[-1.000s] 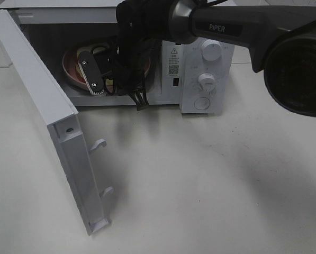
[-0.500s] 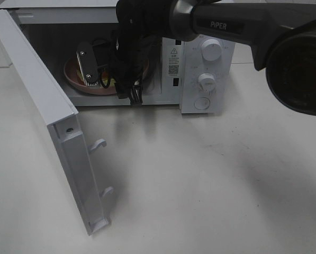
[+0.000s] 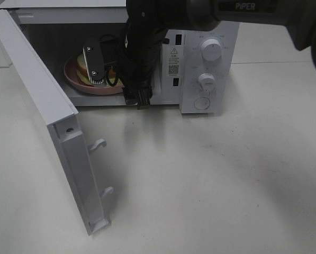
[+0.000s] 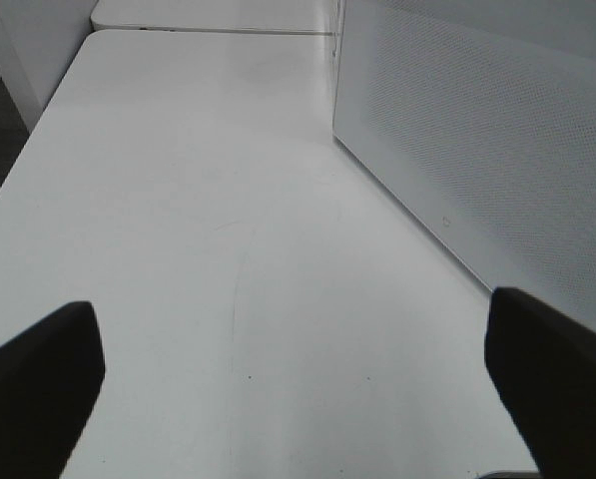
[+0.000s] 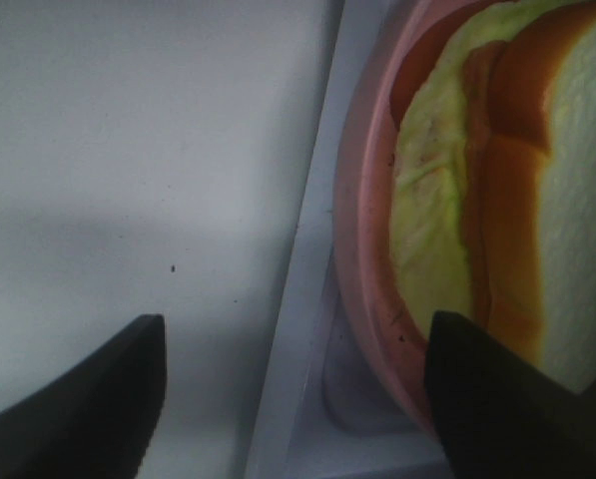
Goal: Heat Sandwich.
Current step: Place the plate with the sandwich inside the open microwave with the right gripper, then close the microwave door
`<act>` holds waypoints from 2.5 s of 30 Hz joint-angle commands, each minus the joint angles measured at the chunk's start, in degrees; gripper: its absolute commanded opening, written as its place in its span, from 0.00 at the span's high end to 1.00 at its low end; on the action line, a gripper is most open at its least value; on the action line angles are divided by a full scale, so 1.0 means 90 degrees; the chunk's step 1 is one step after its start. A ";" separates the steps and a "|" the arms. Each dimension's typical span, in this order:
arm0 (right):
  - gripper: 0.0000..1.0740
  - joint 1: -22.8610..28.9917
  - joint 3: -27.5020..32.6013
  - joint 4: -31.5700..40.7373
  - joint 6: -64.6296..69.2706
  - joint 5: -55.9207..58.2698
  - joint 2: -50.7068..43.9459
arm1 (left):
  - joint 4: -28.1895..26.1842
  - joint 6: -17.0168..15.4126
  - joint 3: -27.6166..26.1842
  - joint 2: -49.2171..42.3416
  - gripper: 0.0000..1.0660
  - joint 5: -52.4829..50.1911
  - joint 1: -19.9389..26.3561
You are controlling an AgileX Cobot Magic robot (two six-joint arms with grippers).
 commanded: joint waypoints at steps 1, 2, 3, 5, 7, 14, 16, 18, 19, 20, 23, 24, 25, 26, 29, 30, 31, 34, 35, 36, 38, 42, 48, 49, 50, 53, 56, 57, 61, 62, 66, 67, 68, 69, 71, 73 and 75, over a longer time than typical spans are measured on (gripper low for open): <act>0.35 0.0013 0.0573 0.0013 0.0051 -0.0286 -0.0427 | -0.0057 -0.0019 0.0019 -0.0051 0.10 -0.0025 -0.0025; 0.35 0.0013 0.0573 0.0013 0.0051 -0.0286 -0.0427 | -0.0057 -0.0019 0.0019 -0.0051 0.10 -0.0025 -0.0025; 0.35 0.0013 0.0694 -0.0006 0.0051 -0.0299 -0.0522 | -0.0057 -0.0019 0.0019 -0.0051 0.10 -0.0025 -0.0025; 0.35 0.0013 0.1095 -0.0025 0.0153 -0.0312 -0.0783 | -0.0057 -0.0019 0.0019 -0.0051 0.10 -0.0025 -0.0025; 0.35 0.0013 0.1241 -0.0025 0.0191 -0.0331 -0.0853 | -0.0057 -0.0019 0.0019 -0.0051 0.10 -0.0025 -0.0025; 0.35 0.0013 0.2445 -0.0025 0.0197 -0.0745 -0.1655 | -0.0057 -0.0019 0.0019 -0.0051 0.10 -0.0025 -0.0025; 0.35 0.0013 0.2763 -0.0025 0.0197 -0.0885 -0.1872 | -0.0057 -0.0019 0.0019 -0.0051 0.10 -0.0025 -0.0025; 0.35 0.0013 0.2916 -0.0025 0.0223 -0.0980 -0.1986 | -0.0057 -0.0019 0.0019 -0.0051 0.10 -0.0025 -0.0025; 0.33 0.0013 0.3177 -0.0025 0.0452 -0.1159 -0.2209 | -0.0057 -0.0019 0.0019 -0.0051 0.10 -0.0025 -0.0025; 0.31 0.0013 0.3310 -0.0025 0.0598 -0.1254 -0.2324 | -0.0057 -0.0019 0.0019 -0.0051 0.10 -0.0025 -0.0025; 0.23 0.0013 0.3680 -0.0032 0.0980 -0.1471 -0.2617 | -0.0057 -0.0019 0.0019 -0.0051 0.10 -0.0025 -0.0025; 0.21 0.0013 0.3794 -0.0032 0.1057 -0.1509 -0.2693 | -0.0057 -0.0019 0.0019 -0.0051 0.10 -0.0025 -0.0025; 0.20 0.0013 0.3909 -0.0064 0.1101 -0.1522 -0.2776 | -0.0057 -0.0019 0.0019 -0.0051 0.10 -0.0025 -0.0025; 0.20 0.0013 0.3909 -0.0064 0.1101 -0.1522 -0.2776 | -0.0057 -0.0019 0.0019 -0.0051 0.10 -0.0025 -0.0025; 0.20 0.0013 0.4316 -0.0159 0.1229 -0.1522 -0.3126 | -0.0057 -0.0019 0.0019 -0.0051 0.10 -0.0025 -0.0025; 0.20 0.0013 0.4431 -0.0166 0.1248 -0.1522 -0.3215 | -0.0057 -0.0019 0.0019 -0.0051 0.10 -0.0025 -0.0025; 0.20 0.0013 0.4431 -0.0166 0.1248 -0.1522 -0.3215 | -0.0057 -0.0019 0.0019 -0.0051 0.10 -0.0025 -0.0025; 0.22 0.0013 0.4845 -0.0172 0.1381 -0.1522 -0.3610 | -0.0057 -0.0019 0.0019 -0.0051 0.10 -0.0025 -0.0025; 0.22 0.0013 0.4947 -0.0172 0.1477 -0.1515 -0.3711 | -0.0057 -0.0019 0.0019 -0.0051 0.10 -0.0025 -0.0025; 0.22 0.0013 0.4947 -0.0172 0.1477 -0.1515 -0.3711 | -0.0057 -0.0019 0.0019 -0.0051 0.10 -0.0025 -0.0025; 0.23 0.0013 0.5233 -0.0185 0.1833 -0.1490 -0.4017 | -0.0057 -0.0019 0.0019 -0.0051 0.10 -0.0025 -0.0025; 0.24 0.0013 0.5634 -0.0197 0.2298 -0.1420 -0.4418 | -0.0057 -0.0019 0.0019 -0.0051 0.10 -0.0025 -0.0025; 0.26 0.0013 0.6207 -0.0197 0.3056 -0.1305 -0.5093 | -0.0057 -0.0019 0.0019 -0.0051 0.10 -0.0025 -0.0025; 0.26 0.0013 0.6303 -0.0197 0.3126 -0.1273 -0.5188 | -0.0057 -0.0019 0.0019 -0.0051 0.10 -0.0025 -0.0025; 0.26 0.0013 0.6481 -0.0191 0.3330 -0.1248 -0.5430 | -0.0057 -0.0019 0.0019 -0.0051 0.10 -0.0025 -0.0025; 0.27 0.0013 0.6672 -0.0185 0.3597 -0.1248 -0.5691 | -0.0057 -0.0019 0.0019 -0.0051 0.10 -0.0025 -0.0025; 0.27 0.0013 0.6914 -0.0178 0.4043 -0.1229 -0.6048 | -0.0057 -0.0019 0.0019 -0.0051 0.10 -0.0025 -0.0025; 0.28 0.0013 0.7028 -0.0178 0.4234 -0.1222 -0.6156 | -0.0057 -0.0019 0.0019 -0.0051 0.10 -0.0025 -0.0025; 0.29 0.0013 0.7321 -0.0178 0.4851 -0.1044 -0.6627 | -0.0057 -0.0019 0.0019 -0.0051 0.10 -0.0025 -0.0025; 0.29 0.0013 0.7391 -0.0178 0.4985 -0.0949 -0.6735 | -0.0057 -0.0019 0.0019 -0.0051 0.10 -0.0025 -0.0025; 0.29 0.0013 0.7608 -0.0172 0.5564 -0.0458 -0.7124 | -0.0057 -0.0019 0.0019 -0.0051 0.10 -0.0025 -0.0025; 0.29 0.0013 0.7652 -0.0172 0.5698 -0.0350 -0.7207 | -0.0057 -0.0019 0.0019 -0.0051 0.10 -0.0025 -0.0025; 0.29 0.0013 0.7690 -0.0172 0.6029 -0.0083 -0.7417 | -0.0057 -0.0019 0.0019 -0.0051 0.10 -0.0025 -0.0025; 0.29 0.0013 0.7690 -0.0172 0.6194 0.0083 -0.7531 | -0.0057 -0.0019 0.0019 -0.0051 0.10 -0.0025 -0.0025; 0.29 0.0013 0.7690 -0.0172 0.6309 0.0248 -0.7646 | -0.0057 -0.0019 0.0019 -0.0051 0.10 -0.0025 -0.0025; 0.29 0.0013 0.7690 -0.0172 0.6602 0.0649 -0.7977 | -0.0057 -0.0019 0.0019 -0.0051 0.10 -0.0025 -0.0025; 0.29 0.0013 0.7690 -0.0172 0.6685 0.0796 -0.8117 | -0.0057 -0.0019 0.0019 -0.0051 0.10 -0.0025 -0.0025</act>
